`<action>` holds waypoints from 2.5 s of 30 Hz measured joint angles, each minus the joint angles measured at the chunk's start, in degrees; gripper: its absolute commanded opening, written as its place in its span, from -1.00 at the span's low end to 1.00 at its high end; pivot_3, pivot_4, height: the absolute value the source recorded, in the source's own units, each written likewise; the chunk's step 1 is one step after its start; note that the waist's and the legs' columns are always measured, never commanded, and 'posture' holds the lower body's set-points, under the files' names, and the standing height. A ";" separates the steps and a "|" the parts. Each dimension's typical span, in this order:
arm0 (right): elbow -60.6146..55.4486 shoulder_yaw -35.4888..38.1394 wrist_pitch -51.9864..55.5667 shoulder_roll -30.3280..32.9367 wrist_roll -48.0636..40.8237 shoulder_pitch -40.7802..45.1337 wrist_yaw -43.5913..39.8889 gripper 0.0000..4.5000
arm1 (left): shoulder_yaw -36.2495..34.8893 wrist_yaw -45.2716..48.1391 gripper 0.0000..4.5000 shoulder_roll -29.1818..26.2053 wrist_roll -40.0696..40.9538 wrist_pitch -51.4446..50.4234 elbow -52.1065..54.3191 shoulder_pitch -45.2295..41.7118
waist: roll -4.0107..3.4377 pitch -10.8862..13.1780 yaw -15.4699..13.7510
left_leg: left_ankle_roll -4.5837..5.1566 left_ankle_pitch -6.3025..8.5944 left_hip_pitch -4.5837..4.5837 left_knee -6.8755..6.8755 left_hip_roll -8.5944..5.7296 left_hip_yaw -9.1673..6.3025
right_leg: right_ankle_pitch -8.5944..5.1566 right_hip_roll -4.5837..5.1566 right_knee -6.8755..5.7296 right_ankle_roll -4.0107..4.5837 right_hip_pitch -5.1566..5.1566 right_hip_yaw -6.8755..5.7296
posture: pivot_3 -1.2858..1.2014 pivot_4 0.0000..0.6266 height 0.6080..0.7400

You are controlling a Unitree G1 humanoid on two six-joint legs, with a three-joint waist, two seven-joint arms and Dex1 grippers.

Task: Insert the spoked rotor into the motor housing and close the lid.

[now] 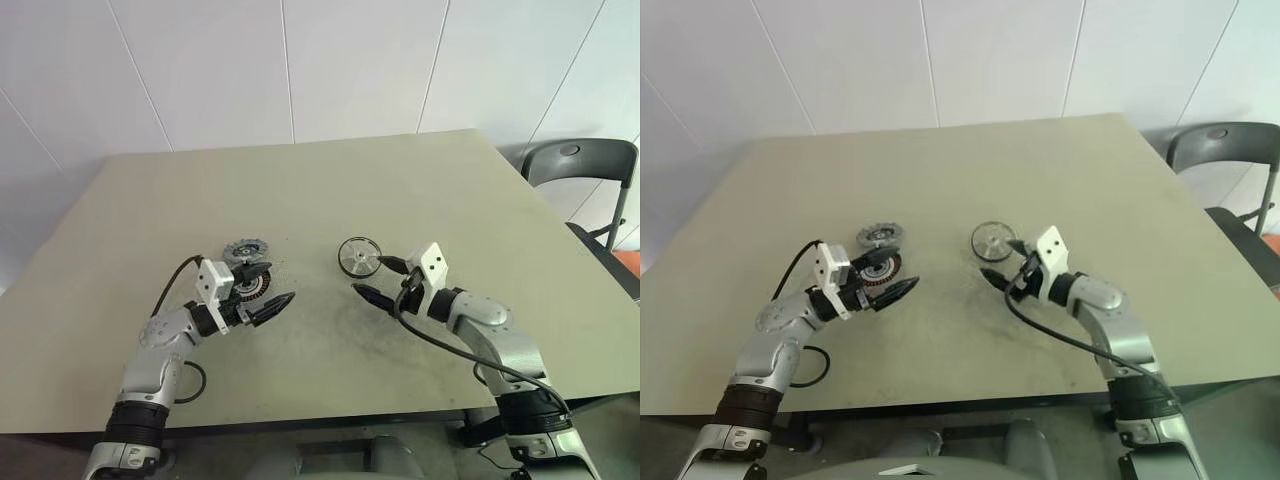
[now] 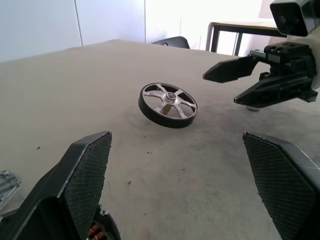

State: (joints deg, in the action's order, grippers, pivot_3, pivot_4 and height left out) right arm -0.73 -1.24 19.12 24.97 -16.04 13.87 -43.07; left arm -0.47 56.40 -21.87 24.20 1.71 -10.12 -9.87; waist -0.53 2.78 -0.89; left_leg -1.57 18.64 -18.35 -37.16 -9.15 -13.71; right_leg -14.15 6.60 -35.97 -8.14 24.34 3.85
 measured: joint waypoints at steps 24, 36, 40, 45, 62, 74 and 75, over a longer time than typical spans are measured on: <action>-0.05 0.50 0.40 0.79 -0.45 -0.41 -0.06 1.00 | 0.01 0.79 0.99 1.03 -1.07 1.49 -1.42 -1.49 | 0.04 -0.02 0.05 | 0.00 0.00 0.01 -0.06 0.05 0.12 | 0.12 -0.05 -0.01 0.01 0.02 0.09 | 0.03 -1.00 1.00; -0.08 0.27 0.41 0.79 -0.46 -0.40 -0.09 1.00 | -0.18 2.22 0.99 1.03 -1.09 3.95 -5.07 -1.54 | 0.05 -0.03 0.05 | 0.00 0.00 0.01 -0.08 0.05 0.14 | 0.16 -0.05 -0.01 0.03 0.02 0.09 | 0.03 -1.00 1.00; -0.08 0.26 0.60 0.99 -0.41 -0.40 0.05 1.00 | -0.52 2.89 0.99 1.02 -1.12 5.42 -7.56 -1.94 | 0.06 -0.03 0.02 | 0.00 0.00 0.01 -0.09 0.05 0.15 | 0.17 -0.06 -0.01 0.03 0.02 0.09 | 0.03 -1.00 1.00; -0.04 1.84 1.94 4.19 -0.19 -0.63 0.66 1.00 | -0.73 3.61 0.99 1.02 -1.18 7.01 -9.71 -2.41 | 0.08 -0.04 -0.02 | 0.00 0.00 0.00 -0.10 0.05 0.17 | 0.19 -0.06 0.01 0.02 0.02 0.10 | 0.03 -1.00 1.00; -4.82 -0.75 6.60 3.26 -0.90 -3.21 0.17 1.00 | -1.36 3.19 0.99 0.13 -1.57 8.02 -10.82 -3.36 | 0.21 -0.13 0.12 | 0.01 0.00 0.10 -0.15 0.85 0.97 | 1.23 -0.50 0.79 0.07 0.02 0.12 | 0.03 -1.00 1.00; 3.39 -16.23 6.59 -7.33 8.75 13.32 3.18 1.00 | -7.97 -2.80 0.99 -3.60 -2.43 10.58 -16.04 -7.50 | 0.39 -0.25 0.15 | -0.32 -0.18 0.13 -0.14 1.31 1.21 | 1.75 -0.96 0.86 0.52 0.14 0.13 | 0.03 -1.00 1.00; 4.80 -17.51 6.07 -8.02 9.71 14.48 2.90 1.00 | -8.80 -4.00 0.99 -3.88 -2.48 11.08 -16.11 -7.77 | 0.42 -0.27 0.18 | -0.33 -0.18 0.15 -0.12 1.36 1.22 | 1.75 -0.98 0.86 0.53 0.15 0.13 | 0.03 -1.00 1.00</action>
State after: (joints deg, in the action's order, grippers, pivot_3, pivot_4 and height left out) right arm 4.07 -18.74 25.18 16.95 -6.33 28.35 -40.17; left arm -9.27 52.40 -25.75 21.72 12.79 -26.23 -17.64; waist -0.11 2.51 -0.71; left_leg -1.90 18.46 -18.20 -37.27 -7.79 -12.49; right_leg -12.39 5.61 -35.11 -7.61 24.48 3.98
